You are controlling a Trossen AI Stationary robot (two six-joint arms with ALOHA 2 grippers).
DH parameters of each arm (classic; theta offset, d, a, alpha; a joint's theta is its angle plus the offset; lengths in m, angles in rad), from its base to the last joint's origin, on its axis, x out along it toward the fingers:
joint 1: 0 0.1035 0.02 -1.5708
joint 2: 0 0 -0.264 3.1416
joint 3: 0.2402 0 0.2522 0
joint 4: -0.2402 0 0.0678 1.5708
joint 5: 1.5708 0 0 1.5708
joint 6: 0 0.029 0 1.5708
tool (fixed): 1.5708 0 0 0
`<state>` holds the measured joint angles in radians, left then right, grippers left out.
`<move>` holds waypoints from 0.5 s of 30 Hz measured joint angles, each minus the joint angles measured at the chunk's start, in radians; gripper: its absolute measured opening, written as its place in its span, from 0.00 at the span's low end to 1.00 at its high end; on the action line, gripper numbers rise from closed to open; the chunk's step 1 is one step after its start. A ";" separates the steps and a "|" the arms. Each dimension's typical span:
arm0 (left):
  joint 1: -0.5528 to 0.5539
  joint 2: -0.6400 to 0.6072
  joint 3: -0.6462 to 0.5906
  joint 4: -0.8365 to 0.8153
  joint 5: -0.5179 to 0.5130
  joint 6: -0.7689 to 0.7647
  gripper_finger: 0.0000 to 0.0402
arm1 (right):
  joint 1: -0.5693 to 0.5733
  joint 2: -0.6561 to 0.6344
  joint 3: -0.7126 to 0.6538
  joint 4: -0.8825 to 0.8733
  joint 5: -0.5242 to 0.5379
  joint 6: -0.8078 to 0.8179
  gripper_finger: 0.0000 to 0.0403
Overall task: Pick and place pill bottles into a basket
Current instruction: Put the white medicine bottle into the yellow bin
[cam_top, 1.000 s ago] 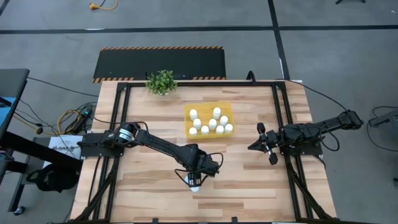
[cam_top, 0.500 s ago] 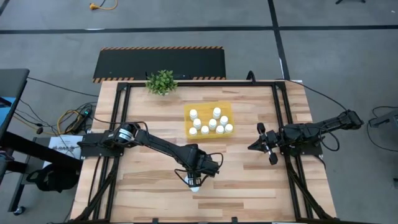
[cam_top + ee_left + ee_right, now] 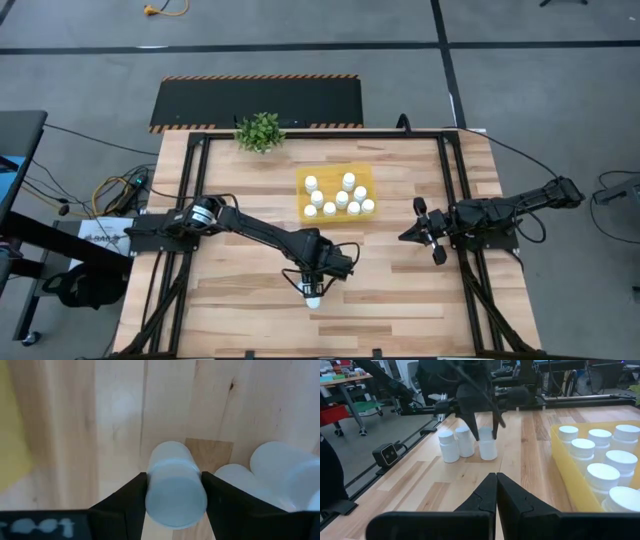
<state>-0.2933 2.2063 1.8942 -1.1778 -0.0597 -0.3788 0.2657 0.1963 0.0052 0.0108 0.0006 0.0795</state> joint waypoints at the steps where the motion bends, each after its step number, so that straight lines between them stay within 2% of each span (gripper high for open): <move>1: 0.003 -0.001 0.011 -0.009 0.000 0.010 0.40 | 0.000 0.000 0.000 0.000 0.000 0.000 0.00; 15: 0.082 -0.004 0.216 -0.213 -0.023 0.240 0.40 | 0.000 0.000 0.000 0.000 0.000 0.000 0.00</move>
<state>-0.2111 2.2024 2.1100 -1.3906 -0.0822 -0.1386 0.2657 0.1963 0.0054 0.0108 0.0006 0.0795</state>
